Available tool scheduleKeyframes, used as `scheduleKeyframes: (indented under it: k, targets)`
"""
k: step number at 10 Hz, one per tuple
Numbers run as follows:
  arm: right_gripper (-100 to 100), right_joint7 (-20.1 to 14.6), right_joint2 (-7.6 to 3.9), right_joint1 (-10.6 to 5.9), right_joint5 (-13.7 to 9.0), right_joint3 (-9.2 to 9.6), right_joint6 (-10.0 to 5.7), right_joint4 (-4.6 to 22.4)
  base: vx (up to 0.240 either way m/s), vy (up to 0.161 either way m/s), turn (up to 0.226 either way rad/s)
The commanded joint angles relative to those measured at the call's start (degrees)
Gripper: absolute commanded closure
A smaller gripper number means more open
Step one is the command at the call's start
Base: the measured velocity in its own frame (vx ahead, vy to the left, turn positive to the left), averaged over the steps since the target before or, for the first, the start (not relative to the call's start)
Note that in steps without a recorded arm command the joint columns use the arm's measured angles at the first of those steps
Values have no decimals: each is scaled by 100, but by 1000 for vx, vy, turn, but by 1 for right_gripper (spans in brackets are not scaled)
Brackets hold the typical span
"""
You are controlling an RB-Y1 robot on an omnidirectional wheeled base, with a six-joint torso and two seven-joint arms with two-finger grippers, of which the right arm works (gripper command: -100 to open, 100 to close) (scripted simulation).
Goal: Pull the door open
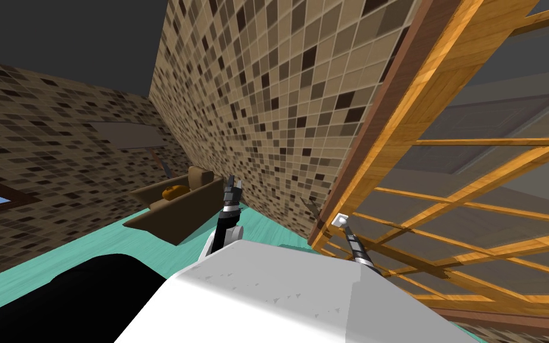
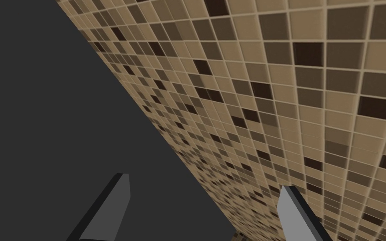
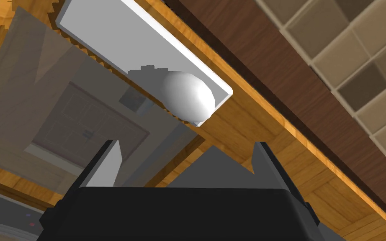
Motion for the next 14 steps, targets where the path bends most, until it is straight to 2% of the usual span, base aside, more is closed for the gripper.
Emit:
scheduleKeyframes:
  k: [1, 7, 8, 12, 13, 14]
  targets:
    - [-100, 209, -6, -6, 33, -29, -12, 25, -22, 26, -3]
    - [-100, 1119, -34, -14, 262, -226, -54, 118, -23, 28, -2]
    - [-100, 1150, -34, -14, 262, -226, -54, 118, -22, 20, -3]
    - [-100, 1826, -55, -21, 432, -372, -85, 187, -23, 26, -2]
    - [-100, 1856, -55, -21, 432, -372, -85, 187, -19, 23, -3]
    - [-100, 2089, -61, -23, 487, -420, -95, 210, -18, 19, -2]
